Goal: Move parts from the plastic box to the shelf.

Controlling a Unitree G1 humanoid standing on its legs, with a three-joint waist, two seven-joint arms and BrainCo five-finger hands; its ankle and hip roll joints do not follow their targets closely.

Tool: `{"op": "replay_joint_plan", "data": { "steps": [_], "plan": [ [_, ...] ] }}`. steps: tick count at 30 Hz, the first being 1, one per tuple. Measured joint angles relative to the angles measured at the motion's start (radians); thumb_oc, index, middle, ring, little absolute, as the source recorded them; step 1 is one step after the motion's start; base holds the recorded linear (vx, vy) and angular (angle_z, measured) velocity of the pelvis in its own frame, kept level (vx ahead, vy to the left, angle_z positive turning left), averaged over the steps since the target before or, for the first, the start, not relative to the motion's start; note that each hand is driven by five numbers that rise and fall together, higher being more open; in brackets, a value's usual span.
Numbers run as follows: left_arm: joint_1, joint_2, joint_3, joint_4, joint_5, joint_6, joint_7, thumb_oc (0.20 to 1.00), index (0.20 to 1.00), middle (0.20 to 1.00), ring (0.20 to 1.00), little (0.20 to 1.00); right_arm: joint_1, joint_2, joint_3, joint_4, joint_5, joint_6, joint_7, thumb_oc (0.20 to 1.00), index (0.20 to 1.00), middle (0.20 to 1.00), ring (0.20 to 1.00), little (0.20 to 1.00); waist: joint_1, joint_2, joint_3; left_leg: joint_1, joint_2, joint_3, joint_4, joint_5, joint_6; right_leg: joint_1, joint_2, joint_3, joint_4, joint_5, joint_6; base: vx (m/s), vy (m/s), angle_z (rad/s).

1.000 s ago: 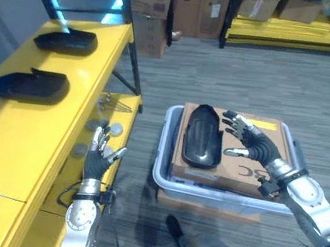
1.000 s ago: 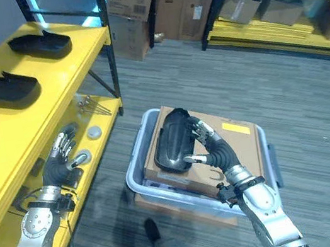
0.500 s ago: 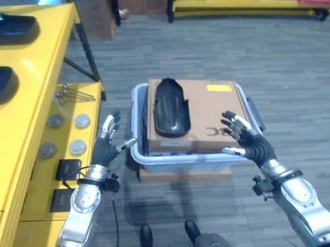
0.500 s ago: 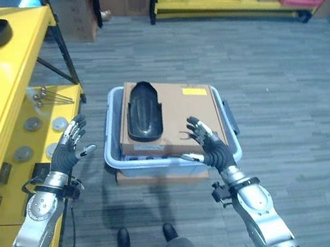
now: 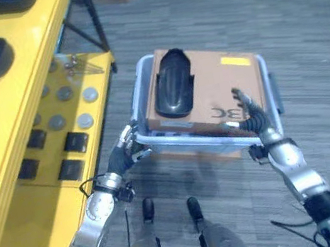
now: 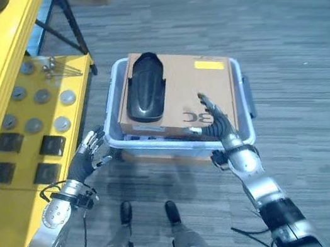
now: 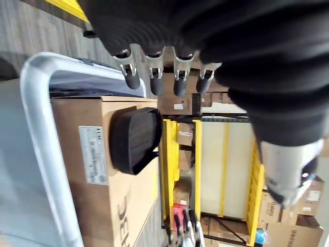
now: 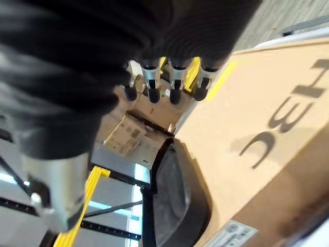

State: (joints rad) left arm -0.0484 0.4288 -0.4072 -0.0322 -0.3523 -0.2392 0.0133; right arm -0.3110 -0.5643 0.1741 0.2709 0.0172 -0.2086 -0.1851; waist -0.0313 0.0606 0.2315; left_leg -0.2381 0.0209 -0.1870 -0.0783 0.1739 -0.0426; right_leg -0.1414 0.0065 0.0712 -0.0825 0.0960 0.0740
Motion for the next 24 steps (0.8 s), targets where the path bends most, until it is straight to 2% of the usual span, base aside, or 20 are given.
{"op": "replay_joint_plan", "data": {
  "steps": [2,4,5,6,10,17,21,23,24],
  "plan": [
    [-0.026,0.0,-0.036,0.0,-0.042,-0.001,-0.005,1.0,1.0,1.0,1.0,1.0,-0.1,-0.001,0.036,0.079,-0.026,0.01,-0.045,1.0,1.0,1.0,1.0,1.0,0.019,0.009,0.006,-0.017,-0.001,-0.007,0.0,0.004,-0.001,-0.012,0.001,-0.009,0.0,0.0,0.0,0.0,-0.005,0.18],
    [-0.095,0.001,-0.11,0.0,-0.096,-0.005,-0.023,1.0,1.0,1.0,1.0,1.0,-0.258,-0.003,0.093,0.251,-0.033,0.019,-0.1,1.0,1.0,1.0,1.0,1.0,0.039,0.011,0.017,-0.055,-0.006,-0.034,0.0,0.018,-0.006,-0.038,0.0,-0.031,0.0,-0.001,0.0,0.0,0.005,0.28],
    [-0.095,0.001,-0.11,0.0,-0.096,-0.005,-0.023,1.0,1.0,1.0,1.0,1.0,-0.258,-0.003,0.093,0.251,-0.033,0.019,-0.1,1.0,1.0,1.0,1.0,1.0,0.039,0.011,0.017,-0.055,-0.006,-0.034,0.0,0.018,-0.006,-0.038,0.0,-0.031,0.0,-0.001,0.0,0.02,0.019,0.33],
    [-0.144,0.0,-0.156,0.0,-0.12,-0.009,-0.039,1.0,1.0,1.0,1.0,1.0,-0.34,-0.005,0.096,0.336,-0.033,0.03,-0.132,1.0,1.0,1.0,1.0,1.0,0.057,0.007,0.045,-0.061,-0.01,-0.044,0.0,0.022,-0.006,-0.039,-0.005,-0.034,0.0,-0.001,0.001,0.03,0.02,0.15],
    [-0.186,-0.001,-0.223,0.001,-0.177,-0.009,-0.056,1.0,1.0,1.0,1.0,1.0,-0.47,-0.009,0.124,0.481,-0.044,0.053,-0.176,1.0,1.0,1.0,1.0,1.0,0.063,0.006,0.066,-0.066,-0.027,-0.054,0.0,0.023,-0.004,-0.04,-0.019,-0.049,0.0,-0.006,0.007,0.02,0.019,0.13],
    [-0.249,-0.002,-0.268,0.006,-0.235,-0.008,-0.085,1.0,1.0,1.0,1.0,1.0,-0.639,-0.066,0.208,0.541,-0.116,0.098,-0.254,1.0,1.0,1.0,1.0,1.0,0.065,-0.016,0.085,-0.097,-0.049,-0.053,0.001,0.027,0.0,-0.068,-0.041,-0.053,0.0,-0.013,0.018,0.01,0.007,0.02],
    [-0.295,0.002,-0.296,0.007,-0.235,-0.008,-0.084,1.0,1.0,1.0,1.0,1.0,-0.791,-0.078,0.273,0.757,-0.162,0.115,-0.284,1.0,1.0,1.0,1.0,1.0,0.073,-0.016,0.086,-0.103,-0.049,-0.054,0.001,0.026,0.0,-0.073,-0.042,-0.053,0.0,-0.015,0.021,0.0,0.0,0.0],
    [-0.295,0.003,-0.301,0.007,-0.235,-0.01,-0.083,1.0,1.0,1.0,1.0,1.0,-0.805,-0.082,0.273,0.782,-0.161,0.128,-0.287,1.0,1.0,1.0,1.0,1.0,0.074,-0.016,0.086,-0.104,-0.049,-0.057,0.001,0.026,-0.001,-0.073,-0.041,-0.055,0.0,-0.016,0.022,0.0,0.011,0.02],
    [-0.298,0.01,-0.3,0.007,-0.234,-0.01,-0.079,1.0,1.0,1.0,1.0,1.0,-0.845,-0.065,0.291,0.879,-0.159,0.127,-0.295,1.0,1.0,1.0,1.0,1.0,0.077,-0.015,0.087,-0.11,-0.049,-0.055,0.001,0.026,-0.001,-0.082,-0.041,-0.054,0.0,-0.016,0.022,-0.01,0.023,-0.04]
  ]
}}
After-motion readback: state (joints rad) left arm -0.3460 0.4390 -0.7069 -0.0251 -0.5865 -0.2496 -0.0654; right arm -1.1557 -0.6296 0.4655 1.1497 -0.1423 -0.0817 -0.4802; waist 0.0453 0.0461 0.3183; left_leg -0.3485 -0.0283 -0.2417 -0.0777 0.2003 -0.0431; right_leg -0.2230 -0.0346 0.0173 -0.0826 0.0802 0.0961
